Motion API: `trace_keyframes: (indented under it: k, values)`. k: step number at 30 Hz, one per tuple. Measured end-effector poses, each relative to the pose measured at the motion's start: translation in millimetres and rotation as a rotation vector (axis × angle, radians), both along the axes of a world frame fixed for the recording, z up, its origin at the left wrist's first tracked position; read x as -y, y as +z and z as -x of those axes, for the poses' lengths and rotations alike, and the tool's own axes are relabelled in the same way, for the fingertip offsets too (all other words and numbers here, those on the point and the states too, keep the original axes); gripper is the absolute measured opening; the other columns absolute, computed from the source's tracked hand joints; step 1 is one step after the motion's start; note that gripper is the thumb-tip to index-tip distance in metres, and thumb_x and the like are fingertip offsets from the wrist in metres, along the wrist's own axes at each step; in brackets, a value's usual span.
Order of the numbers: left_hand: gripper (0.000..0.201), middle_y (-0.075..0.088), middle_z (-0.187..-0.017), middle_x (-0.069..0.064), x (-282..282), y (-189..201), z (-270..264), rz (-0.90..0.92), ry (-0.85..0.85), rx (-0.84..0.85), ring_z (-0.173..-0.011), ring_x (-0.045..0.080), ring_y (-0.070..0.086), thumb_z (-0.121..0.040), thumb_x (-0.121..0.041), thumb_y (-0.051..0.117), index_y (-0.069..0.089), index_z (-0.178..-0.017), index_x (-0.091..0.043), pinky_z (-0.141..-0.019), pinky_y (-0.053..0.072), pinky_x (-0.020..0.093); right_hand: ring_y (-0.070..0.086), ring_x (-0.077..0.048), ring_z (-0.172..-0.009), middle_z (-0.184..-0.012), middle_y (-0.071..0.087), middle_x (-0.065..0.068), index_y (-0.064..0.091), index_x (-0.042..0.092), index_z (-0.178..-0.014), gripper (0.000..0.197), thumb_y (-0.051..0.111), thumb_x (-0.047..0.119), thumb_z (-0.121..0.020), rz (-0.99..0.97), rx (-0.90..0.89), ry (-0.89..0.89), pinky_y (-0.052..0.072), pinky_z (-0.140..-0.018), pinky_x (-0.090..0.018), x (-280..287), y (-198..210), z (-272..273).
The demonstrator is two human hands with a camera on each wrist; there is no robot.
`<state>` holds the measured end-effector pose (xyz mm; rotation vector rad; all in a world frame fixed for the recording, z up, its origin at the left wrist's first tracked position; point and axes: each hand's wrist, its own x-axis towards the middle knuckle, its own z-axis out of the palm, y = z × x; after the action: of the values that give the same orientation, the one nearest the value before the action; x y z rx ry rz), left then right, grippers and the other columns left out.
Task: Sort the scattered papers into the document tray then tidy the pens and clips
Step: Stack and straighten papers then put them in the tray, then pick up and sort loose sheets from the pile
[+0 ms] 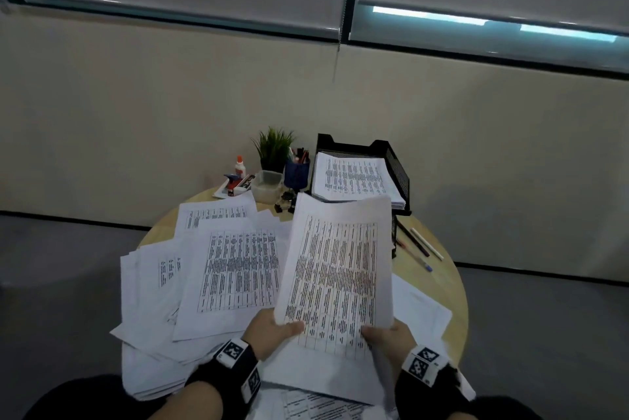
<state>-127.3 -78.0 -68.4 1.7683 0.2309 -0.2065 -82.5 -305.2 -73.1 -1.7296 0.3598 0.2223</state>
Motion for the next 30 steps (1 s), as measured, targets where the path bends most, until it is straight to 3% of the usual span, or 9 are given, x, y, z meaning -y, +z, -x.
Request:
trace_keyframes:
  k: [6, 10, 13, 17, 21, 24, 26, 28, 30]
  values:
    - [0.022, 0.066, -0.108, 0.003, 4, 10, -8, 0.025, -0.043, -0.050, -0.104, 0.022, 0.061, -0.088, -0.011, 0.063, 0.058, -0.109, -0.015, -0.097, 0.046, 0.036, 0.059, -0.030, -0.071, -0.075, 0.062, -0.016, 0.061, -0.016, -0.092, 0.024, 0.070, -0.013, -0.071, -0.010, -0.115, -0.117, 0.047, -0.069, -0.033, 6, -16, -6]
    - [0.040, 0.063, -0.118, 0.007, -1, 19, -15, 0.155, -0.163, -0.147, -0.095, 0.022, 0.063, -0.089, -0.003, 0.058, 0.049, -0.126, -0.015, -0.077, 0.054, 0.030, 0.055, -0.040, -0.091, -0.097, 0.062, -0.019, 0.060, -0.007, -0.101, 0.036, 0.076, 0.004, -0.072, 0.028, -0.258, -0.039, 0.045, -0.073, -0.050, 16, -5, -20]
    - [0.044, 0.062, -0.121, 0.012, -10, 27, -16, 0.300, -0.239, -0.329, -0.078, 0.038, 0.066, -0.089, 0.003, 0.050, 0.054, -0.120, -0.027, -0.062, 0.058, 0.046, 0.046, -0.039, -0.087, -0.107, 0.054, -0.018, 0.060, 0.000, -0.107, 0.039, 0.075, 0.011, -0.072, 0.040, -0.382, 0.023, 0.035, -0.064, -0.050, 23, -1, -34]
    - [0.048, 0.065, -0.117, 0.014, -15, 29, -27, 0.308, -0.299, -0.322, -0.087, 0.039, 0.069, -0.090, 0.010, 0.042, 0.052, -0.121, -0.025, -0.056, 0.059, 0.040, 0.051, -0.044, -0.104, -0.123, 0.054, -0.018, 0.058, 0.001, -0.114, 0.077, 0.086, 0.022, -0.046, 0.027, -0.433, 0.116, 0.040, -0.079, -0.053, 27, -15, -54]
    - [0.049, 0.070, -0.109, 0.014, -22, 24, -38, 0.340, -0.262, -0.336, -0.088, 0.040, 0.067, -0.089, 0.011, 0.043, 0.054, -0.118, -0.026, -0.055, 0.058, 0.037, 0.059, -0.037, -0.091, -0.108, 0.063, -0.021, 0.060, -0.006, -0.116, 0.057, 0.080, 0.016, -0.066, -0.046, -0.445, 0.149, 0.046, -0.082, -0.041, 24, -17, -62]
    - [0.052, 0.069, -0.112, 0.014, -28, 21, -51, 0.372, -0.246, -0.325, -0.089, 0.042, 0.067, -0.089, 0.010, 0.046, 0.050, -0.125, -0.027, -0.054, 0.058, 0.038, 0.057, -0.039, -0.107, -0.118, 0.062, -0.020, 0.069, 0.002, -0.105, 0.091, 0.094, 0.033, -0.024, -0.055, -0.387, 0.146, 0.040, -0.097, -0.057, 35, -59, -94]
    - [0.052, 0.068, -0.113, 0.015, -29, 21, -64, 0.392, -0.223, -0.302, -0.085, 0.040, 0.068, -0.089, 0.011, 0.048, 0.049, -0.126, -0.025, -0.054, 0.059, 0.039, 0.051, -0.034, -0.114, -0.118, 0.059, -0.017, 0.064, 0.003, -0.110, 0.084, 0.093, 0.033, -0.036, -0.101, -0.331, 0.129, 0.033, -0.102, -0.052, 44, -70, -121]
    - [0.051, 0.068, -0.112, 0.017, -26, 25, -78, 0.424, -0.201, -0.265, -0.080, 0.037, 0.069, -0.088, 0.012, 0.049, 0.049, -0.126, -0.021, -0.054, 0.059, 0.038, 0.053, -0.033, -0.109, -0.112, 0.060, -0.018, 0.061, 0.003, -0.110, 0.070, 0.087, 0.020, -0.047, -0.137, -0.304, 0.139, 0.037, -0.098, -0.050, 36, -19, -120]
    - [0.050, 0.068, -0.112, 0.017, -21, 28, -94, 0.460, -0.195, -0.224, -0.080, 0.037, 0.068, -0.088, 0.014, 0.048, 0.049, -0.127, -0.017, -0.054, 0.059, 0.037, 0.057, -0.026, -0.070, -0.076, 0.061, -0.012, 0.057, 0.005, -0.072, 0.020, 0.071, 0.008, -0.058, -0.130, -0.272, 0.174, 0.048, -0.072, -0.033, 30, 27, -114]
